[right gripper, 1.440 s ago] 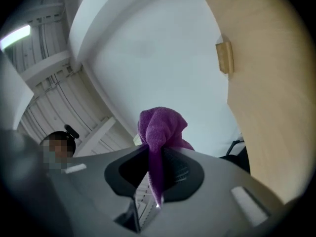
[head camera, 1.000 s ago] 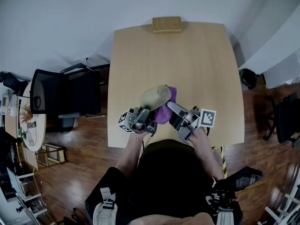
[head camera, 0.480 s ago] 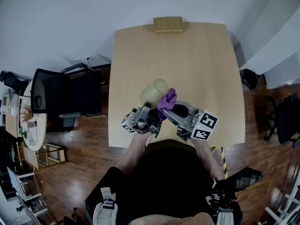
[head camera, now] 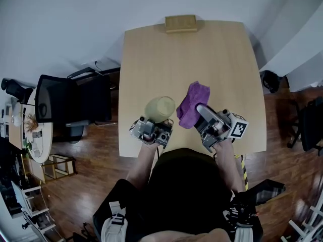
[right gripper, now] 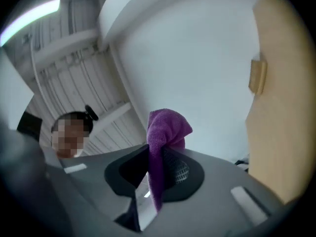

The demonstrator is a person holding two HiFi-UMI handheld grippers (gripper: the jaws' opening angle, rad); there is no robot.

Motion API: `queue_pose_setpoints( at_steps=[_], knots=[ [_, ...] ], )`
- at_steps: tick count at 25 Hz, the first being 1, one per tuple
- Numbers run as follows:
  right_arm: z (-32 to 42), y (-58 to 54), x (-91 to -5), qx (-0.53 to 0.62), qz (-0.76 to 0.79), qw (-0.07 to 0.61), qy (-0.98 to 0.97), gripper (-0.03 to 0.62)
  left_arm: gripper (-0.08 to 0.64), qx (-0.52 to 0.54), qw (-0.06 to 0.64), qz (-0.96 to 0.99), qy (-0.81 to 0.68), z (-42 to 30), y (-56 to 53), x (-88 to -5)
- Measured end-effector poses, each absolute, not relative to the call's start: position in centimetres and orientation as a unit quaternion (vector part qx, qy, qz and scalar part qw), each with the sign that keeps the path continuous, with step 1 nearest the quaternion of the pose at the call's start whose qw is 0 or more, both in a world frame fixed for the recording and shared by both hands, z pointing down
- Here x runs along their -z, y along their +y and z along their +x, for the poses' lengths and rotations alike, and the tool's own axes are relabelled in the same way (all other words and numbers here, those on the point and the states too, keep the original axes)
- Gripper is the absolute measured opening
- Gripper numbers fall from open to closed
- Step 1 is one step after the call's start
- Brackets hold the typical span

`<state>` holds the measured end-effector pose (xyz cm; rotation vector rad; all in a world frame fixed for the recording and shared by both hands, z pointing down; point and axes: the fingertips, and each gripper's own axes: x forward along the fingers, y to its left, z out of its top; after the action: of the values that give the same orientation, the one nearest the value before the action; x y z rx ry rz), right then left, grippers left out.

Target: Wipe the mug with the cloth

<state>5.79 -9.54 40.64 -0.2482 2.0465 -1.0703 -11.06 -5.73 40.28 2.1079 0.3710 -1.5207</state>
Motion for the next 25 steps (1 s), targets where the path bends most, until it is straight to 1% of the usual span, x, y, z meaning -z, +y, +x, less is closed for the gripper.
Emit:
queue_pose_setpoints(
  at_steps=[2, 6, 7, 9, 12, 14, 16, 18, 20, 21, 22, 25],
  knots=[
    [4.7, -8.8, -39.4, 0.454, -0.035, 0.433, 0.778, 0.06, 0.041, 0.541, 0.25, 0.79, 0.147, -9.7, -5.1, -39.4],
    [1.9, -7.3, -38.7, 0.511, 0.041, 0.445, 0.734, 0.06, 0.044, 0.522, 0.239, 0.798, 0.182, -8.3, -3.8, -38.5],
    [1.5, -7.3, -39.4, 0.515, 0.039, 0.432, 0.74, 0.06, 0.044, 0.519, 0.235, 0.8, 0.189, -8.3, -3.6, -38.3],
    [0.6, -7.1, -41.7, 0.513, 0.02, 0.381, 0.769, 0.06, 0.046, 0.504, 0.225, 0.808, 0.207, -8.2, -2.7, -38.0],
    [-0.5, -6.4, -44.2, 0.513, 0.006, 0.31, 0.801, 0.058, 0.044, 0.457, 0.206, 0.832, 0.24, -7.6, -0.6, -38.1],
    [-0.3, -6.2, -45.1, 0.498, -0.015, 0.271, 0.824, 0.06, 0.04, 0.422, 0.195, 0.848, 0.254, -7.6, 0.5, -38.5],
    [1.0, -6.3, -45.1, 0.465, -0.039, 0.256, 0.847, 0.06, 0.04, 0.4, 0.188, 0.858, 0.261, -8.2, 1.0, -38.8],
    [3.6, -6.1, -43.0, 0.421, -0.028, 0.285, 0.861, 0.06, 0.04, 0.386, 0.184, 0.866, 0.26, -8.8, 0.9, -39.0],
    [6.0, -5.2, -39.7, 0.372, 0.011, 0.327, 0.869, 0.06, 0.04, 0.375, 0.182, 0.872, 0.257, -9.0, 0.7, -39.1],
    [6.5, -4.5, -38.3, 0.349, 0.032, 0.337, 0.874, 0.06, 0.04, 0.369, 0.181, 0.875, 0.257, -9.0, 0.7, -39.2],
    [6.4, -3.7, -37.3, 0.33, 0.052, 0.336, 0.88, 0.06, 0.04, 0.362, 0.181, 0.877, 0.258, -8.9, 0.8, -39.3],
    [4.1, -1.6, -36.5, 0.305, 0.096, 0.298, 0.899, 0.06, 0.04, 0.343, 0.182, 0.879, 0.277, -8.3, 1.7, -39.6]
  ],
)
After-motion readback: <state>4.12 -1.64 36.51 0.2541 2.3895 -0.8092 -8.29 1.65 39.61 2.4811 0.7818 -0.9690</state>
